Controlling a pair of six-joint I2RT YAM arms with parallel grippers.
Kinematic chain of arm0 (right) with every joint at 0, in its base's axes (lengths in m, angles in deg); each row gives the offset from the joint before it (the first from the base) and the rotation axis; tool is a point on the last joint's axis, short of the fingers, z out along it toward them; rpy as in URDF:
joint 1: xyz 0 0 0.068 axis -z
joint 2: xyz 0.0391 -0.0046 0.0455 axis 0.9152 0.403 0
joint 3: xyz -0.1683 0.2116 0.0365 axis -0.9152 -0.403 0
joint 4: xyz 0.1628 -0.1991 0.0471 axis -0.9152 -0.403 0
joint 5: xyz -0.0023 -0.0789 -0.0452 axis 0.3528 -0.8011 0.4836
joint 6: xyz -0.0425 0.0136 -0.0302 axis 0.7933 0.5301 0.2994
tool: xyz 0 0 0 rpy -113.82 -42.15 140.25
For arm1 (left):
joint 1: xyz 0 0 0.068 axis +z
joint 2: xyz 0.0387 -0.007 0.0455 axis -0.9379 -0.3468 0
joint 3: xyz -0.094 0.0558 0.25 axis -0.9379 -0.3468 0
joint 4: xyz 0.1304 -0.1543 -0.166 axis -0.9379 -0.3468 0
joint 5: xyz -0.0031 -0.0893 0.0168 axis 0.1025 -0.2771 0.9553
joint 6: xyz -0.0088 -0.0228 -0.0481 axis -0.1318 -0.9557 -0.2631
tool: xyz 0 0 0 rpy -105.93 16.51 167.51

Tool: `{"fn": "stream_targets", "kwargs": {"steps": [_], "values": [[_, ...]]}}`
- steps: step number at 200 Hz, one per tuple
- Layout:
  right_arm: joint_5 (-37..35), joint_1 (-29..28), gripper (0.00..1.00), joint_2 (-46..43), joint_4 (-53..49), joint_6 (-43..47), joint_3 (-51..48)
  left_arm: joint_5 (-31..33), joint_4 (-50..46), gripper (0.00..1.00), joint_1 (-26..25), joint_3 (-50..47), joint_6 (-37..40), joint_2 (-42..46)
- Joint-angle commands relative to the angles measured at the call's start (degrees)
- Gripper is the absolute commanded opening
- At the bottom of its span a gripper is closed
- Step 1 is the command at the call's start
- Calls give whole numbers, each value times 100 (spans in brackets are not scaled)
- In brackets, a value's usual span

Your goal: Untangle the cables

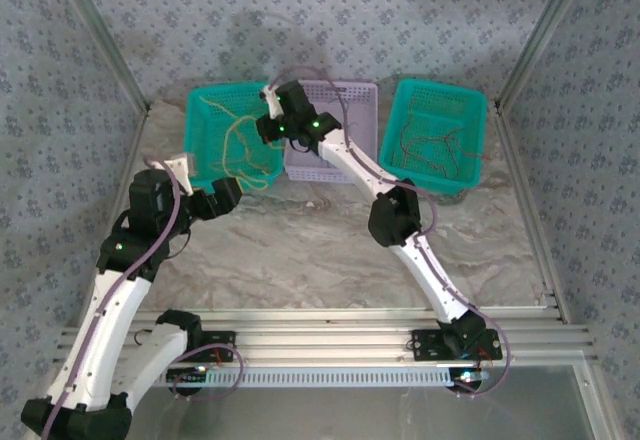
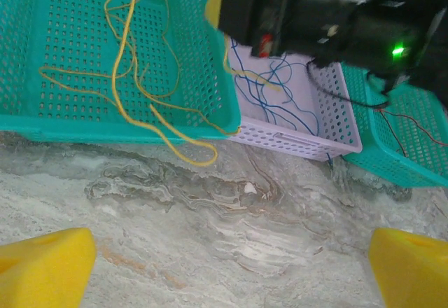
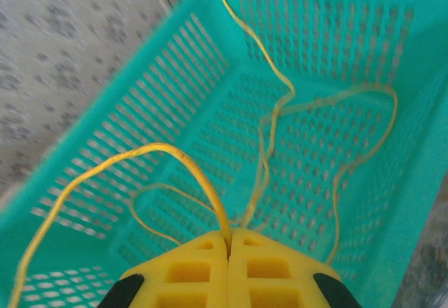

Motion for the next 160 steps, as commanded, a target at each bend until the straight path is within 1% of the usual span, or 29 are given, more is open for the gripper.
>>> {"fn": "stream_targets", "kwargs": {"steps": [1,52,64,72,76,95,119,134,160], "values": [[320,-12,0,182,-53,-127,212,50,-18,100,31,-17,48,77],[148,-104,0,176,-204,132,142,58,-17,100,31,-13,48,51],[105,-132,15,160,-240,153,142,49,-11,100,31,-17,48,48],[91,-162,29,137,-264,220,137,49,-18,100,31,-13,50,42],[66,-178,33,125,-283,261,133,49,-17,100,31,-17,56,46],[-11,-243,38,9,-257,349,115,44,-14,100,31,-25,57,41],[60,-231,54,-189,-2,184,115,48,-22,99,31,-17,66,30],[70,-243,61,-329,188,164,123,44,-25,100,31,-17,66,27],[144,-248,64,-667,263,168,129,72,-48,100,31,-17,83,35]]}}
